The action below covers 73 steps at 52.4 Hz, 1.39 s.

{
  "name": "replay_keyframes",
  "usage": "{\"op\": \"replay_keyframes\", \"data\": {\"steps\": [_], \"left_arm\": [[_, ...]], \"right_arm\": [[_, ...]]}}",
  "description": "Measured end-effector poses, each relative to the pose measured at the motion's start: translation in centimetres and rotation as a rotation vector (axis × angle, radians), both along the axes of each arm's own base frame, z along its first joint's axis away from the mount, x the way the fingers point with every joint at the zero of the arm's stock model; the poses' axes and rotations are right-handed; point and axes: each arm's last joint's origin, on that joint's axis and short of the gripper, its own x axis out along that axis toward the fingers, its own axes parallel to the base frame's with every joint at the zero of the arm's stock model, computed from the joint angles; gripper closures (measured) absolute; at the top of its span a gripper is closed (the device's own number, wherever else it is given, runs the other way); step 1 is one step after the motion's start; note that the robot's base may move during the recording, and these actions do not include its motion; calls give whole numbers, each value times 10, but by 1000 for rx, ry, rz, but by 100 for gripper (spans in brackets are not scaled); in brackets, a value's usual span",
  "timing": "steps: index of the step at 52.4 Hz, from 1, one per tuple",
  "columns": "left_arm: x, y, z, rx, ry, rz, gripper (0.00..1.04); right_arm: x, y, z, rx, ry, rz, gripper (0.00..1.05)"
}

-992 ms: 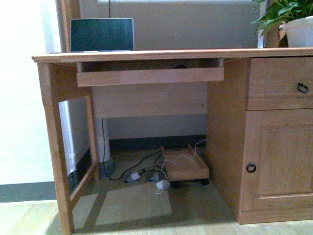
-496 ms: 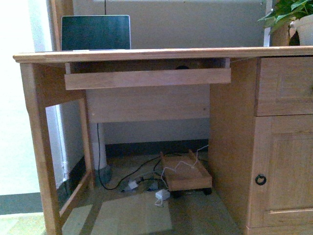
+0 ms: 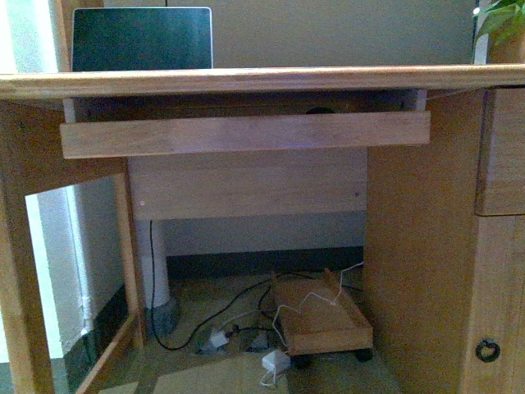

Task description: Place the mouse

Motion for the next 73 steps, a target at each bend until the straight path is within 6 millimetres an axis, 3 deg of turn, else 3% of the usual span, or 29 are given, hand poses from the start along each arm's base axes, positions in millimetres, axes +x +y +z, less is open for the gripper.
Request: {"op": "replay_keyframes", "data": {"steps": [69,71,73], "left_arm": [[0,0,0,0,1,0,8],[0,0,-1,-18,53,-28,8],[1,1,1,-78,223,-78,8]], "right_arm": [[0,0,0,0,0,2,7],[0,0,0,0,0,2,7],[0,0,0,0,0,1,7]]}}
